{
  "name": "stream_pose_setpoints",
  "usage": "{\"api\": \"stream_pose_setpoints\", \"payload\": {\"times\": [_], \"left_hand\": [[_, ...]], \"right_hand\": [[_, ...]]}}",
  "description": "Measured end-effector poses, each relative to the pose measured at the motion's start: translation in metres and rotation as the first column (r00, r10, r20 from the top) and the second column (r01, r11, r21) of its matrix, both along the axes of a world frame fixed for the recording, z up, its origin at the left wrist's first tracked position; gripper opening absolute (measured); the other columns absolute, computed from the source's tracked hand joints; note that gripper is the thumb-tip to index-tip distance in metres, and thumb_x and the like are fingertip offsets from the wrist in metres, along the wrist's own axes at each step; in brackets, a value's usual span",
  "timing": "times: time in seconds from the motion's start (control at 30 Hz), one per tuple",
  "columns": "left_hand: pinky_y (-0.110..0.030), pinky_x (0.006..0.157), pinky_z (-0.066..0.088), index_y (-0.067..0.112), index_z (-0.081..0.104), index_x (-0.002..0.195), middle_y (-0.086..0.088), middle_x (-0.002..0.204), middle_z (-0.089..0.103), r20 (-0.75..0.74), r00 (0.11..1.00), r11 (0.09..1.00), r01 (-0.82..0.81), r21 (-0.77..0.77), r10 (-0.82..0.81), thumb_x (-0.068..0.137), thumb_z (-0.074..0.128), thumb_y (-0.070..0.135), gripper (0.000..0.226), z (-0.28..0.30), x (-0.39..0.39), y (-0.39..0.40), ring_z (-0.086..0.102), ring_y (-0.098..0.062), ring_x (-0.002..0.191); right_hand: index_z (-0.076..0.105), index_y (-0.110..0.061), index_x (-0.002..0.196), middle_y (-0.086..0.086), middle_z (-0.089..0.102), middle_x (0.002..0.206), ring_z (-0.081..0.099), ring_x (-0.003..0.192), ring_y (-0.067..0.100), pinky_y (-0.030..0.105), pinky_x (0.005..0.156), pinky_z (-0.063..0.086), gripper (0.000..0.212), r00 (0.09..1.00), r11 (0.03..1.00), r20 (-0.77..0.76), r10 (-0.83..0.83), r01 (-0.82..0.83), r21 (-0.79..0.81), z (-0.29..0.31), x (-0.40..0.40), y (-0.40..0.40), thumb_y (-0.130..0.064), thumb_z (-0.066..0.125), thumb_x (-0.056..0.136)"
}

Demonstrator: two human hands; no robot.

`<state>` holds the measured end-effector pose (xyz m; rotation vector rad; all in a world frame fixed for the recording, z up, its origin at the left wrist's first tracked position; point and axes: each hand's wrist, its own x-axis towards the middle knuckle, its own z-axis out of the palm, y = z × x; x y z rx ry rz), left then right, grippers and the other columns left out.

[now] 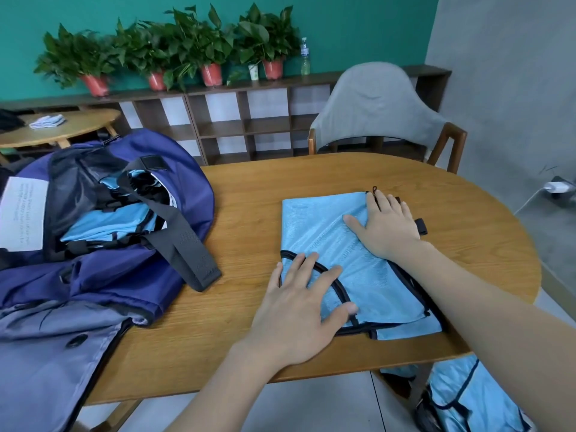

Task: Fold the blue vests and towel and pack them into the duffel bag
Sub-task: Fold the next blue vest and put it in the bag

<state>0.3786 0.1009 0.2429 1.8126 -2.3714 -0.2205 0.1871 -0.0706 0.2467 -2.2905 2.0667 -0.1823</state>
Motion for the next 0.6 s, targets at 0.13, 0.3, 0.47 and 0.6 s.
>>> {"api": "stream_pose_setpoints", "payload": {"times": [0.13,0.3,0.47,0.6], "left_hand": [[-0.047,0.125,-0.007,0.046,0.008,0.157,0.006,0.169,-0.006,0.006,1.000,1.000,-0.001,0.009,0.001,0.092,0.013,0.080,0.073,0.000,0.000,0.002,-0.017,-0.012,0.154],[-0.048,0.125,-0.008,0.045,0.005,0.157,0.006,0.169,-0.009,0.012,1.000,1.000,-0.004,0.031,0.003,0.093,0.012,0.080,0.074,0.002,-0.001,0.003,-0.020,-0.012,0.153],[-0.048,0.125,-0.009,0.046,0.004,0.157,0.006,0.169,-0.009,0.006,1.000,1.000,0.000,0.029,0.000,0.093,0.013,0.080,0.073,0.001,0.000,0.003,-0.020,-0.012,0.153],[-0.048,0.124,-0.010,0.046,0.004,0.157,0.006,0.169,-0.010,-0.003,1.000,0.999,0.000,0.040,0.000,0.092,0.012,0.080,0.074,0.001,0.001,0.002,-0.021,-0.012,0.152]], "right_hand": [[0.011,-0.010,0.160,0.018,0.009,0.166,0.008,0.152,0.038,0.051,0.124,0.007,0.102,0.980,0.979,0.003,-0.201,0.201,-0.015,0.001,0.003,0.003,-0.083,0.013,0.089],[0.024,0.005,0.154,0.021,0.015,0.164,0.013,0.151,0.039,0.050,0.123,0.008,0.084,0.962,0.944,-0.192,-0.193,0.129,-0.304,0.006,0.012,0.007,-0.058,0.036,0.099],[0.016,-0.001,0.158,0.017,0.017,0.165,0.013,0.154,0.031,0.042,0.127,0.008,0.063,0.958,0.943,-0.202,0.205,-0.248,-0.220,0.002,0.011,-0.011,-0.026,0.041,0.106],[-0.005,-0.003,0.159,0.013,0.002,0.168,0.002,0.156,0.025,0.042,0.127,0.002,0.082,1.000,0.997,-0.003,0.018,-0.018,0.079,-0.001,0.000,-0.017,-0.058,0.018,0.103]]}}
